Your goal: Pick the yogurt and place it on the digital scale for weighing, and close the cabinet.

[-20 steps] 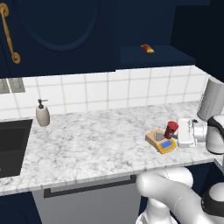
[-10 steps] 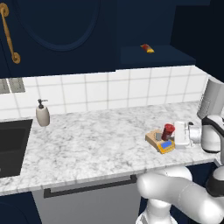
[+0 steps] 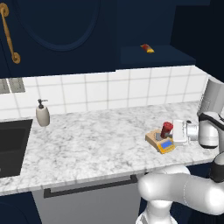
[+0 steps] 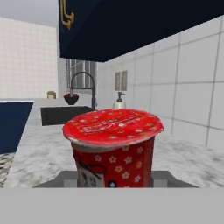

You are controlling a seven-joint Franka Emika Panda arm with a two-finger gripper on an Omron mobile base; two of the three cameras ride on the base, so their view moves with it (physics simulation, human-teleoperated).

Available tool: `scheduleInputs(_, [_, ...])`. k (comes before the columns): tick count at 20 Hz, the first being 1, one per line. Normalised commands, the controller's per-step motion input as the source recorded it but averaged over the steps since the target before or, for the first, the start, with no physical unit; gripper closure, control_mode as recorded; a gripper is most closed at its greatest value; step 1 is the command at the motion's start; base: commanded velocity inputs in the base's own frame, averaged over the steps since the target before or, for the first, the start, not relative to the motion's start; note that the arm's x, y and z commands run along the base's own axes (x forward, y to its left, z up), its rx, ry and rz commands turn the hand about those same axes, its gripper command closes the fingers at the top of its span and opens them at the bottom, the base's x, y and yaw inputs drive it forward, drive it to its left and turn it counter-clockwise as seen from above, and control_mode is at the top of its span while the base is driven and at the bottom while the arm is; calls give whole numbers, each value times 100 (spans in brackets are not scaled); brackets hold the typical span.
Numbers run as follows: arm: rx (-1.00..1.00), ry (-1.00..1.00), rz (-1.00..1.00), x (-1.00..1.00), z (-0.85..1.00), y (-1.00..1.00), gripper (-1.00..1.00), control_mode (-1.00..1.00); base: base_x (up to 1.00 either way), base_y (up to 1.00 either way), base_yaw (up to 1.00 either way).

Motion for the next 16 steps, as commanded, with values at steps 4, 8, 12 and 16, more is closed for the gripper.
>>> scheduleInputs(4, [0, 4, -4, 9, -16, 2, 100, -100, 0, 0, 0])
scheduleInputs(8, [0, 3, -4, 5, -21, 5, 100, -100, 0, 0, 0])
scheduleInputs(12, [-3, 1, -9, 16, -12, 35, -100, -100, 0, 0, 0])
scheduleInputs(16, [0, 0, -9, 39, 0, 7, -100, -100, 0, 0, 0])
